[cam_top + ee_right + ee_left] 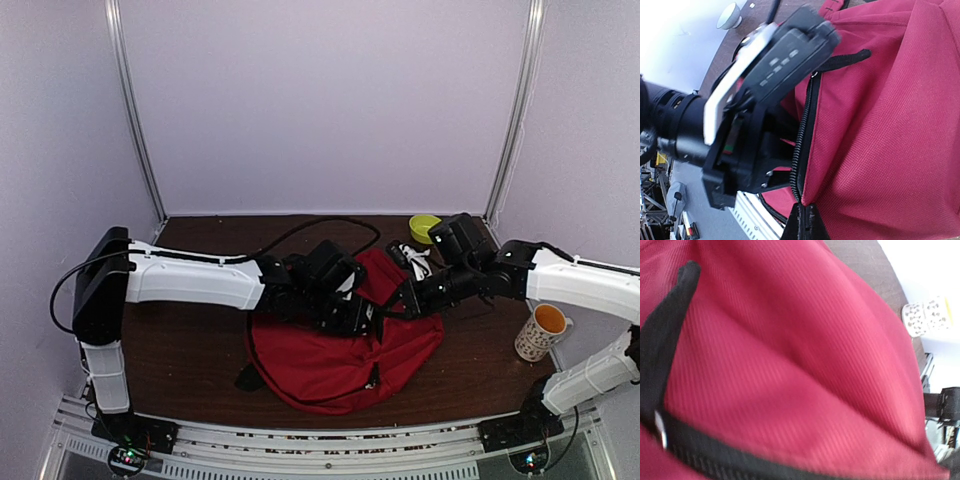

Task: Pack the student bag
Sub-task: Place the pen in the upper front pocket of the bag.

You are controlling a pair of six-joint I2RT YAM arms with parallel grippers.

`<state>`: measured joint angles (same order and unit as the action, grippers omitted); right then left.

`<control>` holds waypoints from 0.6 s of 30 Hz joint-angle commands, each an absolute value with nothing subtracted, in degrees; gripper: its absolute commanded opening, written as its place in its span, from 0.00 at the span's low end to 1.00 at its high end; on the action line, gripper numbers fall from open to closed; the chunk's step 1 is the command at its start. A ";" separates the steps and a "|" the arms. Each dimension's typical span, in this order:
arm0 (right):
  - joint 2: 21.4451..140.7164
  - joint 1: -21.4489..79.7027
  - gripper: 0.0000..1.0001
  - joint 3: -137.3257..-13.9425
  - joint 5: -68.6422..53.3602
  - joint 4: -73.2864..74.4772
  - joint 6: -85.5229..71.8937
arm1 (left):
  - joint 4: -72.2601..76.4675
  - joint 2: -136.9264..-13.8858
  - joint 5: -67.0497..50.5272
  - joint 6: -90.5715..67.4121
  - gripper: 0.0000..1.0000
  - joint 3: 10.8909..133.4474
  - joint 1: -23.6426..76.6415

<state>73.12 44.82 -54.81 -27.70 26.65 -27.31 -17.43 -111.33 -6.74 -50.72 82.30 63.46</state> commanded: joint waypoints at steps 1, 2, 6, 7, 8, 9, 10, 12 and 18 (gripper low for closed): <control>70.44 45.95 0.00 -53.33 -32.14 25.46 -27.26 | -10.89 -114.02 -8.96 -55.27 0.00 85.64 62.46; 70.28 46.01 0.00 -53.13 -32.20 25.45 -27.17 | -10.00 -114.80 -9.36 -55.78 0.00 86.32 62.34; 69.09 45.89 0.00 -53.62 -30.69 27.72 -25.71 | -7.14 -117.30 -10.39 -57.84 0.00 87.79 61.57; 68.89 45.88 0.00 -53.92 -30.50 28.37 -25.34 | -5.92 -117.57 -11.30 -58.10 0.00 87.57 61.27; 68.71 45.89 0.00 -54.25 -30.34 28.87 -24.83 | -4.53 -117.75 -11.97 -58.18 0.00 87.29 60.93; 68.65 45.90 0.00 -54.41 -30.75 29.18 -24.59 | -3.03 -117.64 -12.52 -58.22 0.00 86.57 60.65; 68.59 45.88 0.00 -54.60 -30.98 29.40 -24.41 | -1.44 -117.53 -12.95 -58.14 0.01 85.78 60.43; 68.39 45.90 0.00 -54.75 -31.53 29.53 -24.14 | 0.54 -117.31 -13.65 -55.57 0.08 85.35 60.36; 68.27 45.75 0.00 -54.82 -32.83 30.56 -22.69 | 12.03 -115.96 -22.04 -51.19 0.36 81.03 60.38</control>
<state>69.97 45.12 -53.54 -28.64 27.77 -24.32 -3.11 -117.12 -16.21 -54.48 83.85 61.43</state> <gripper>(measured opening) 0.008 0.298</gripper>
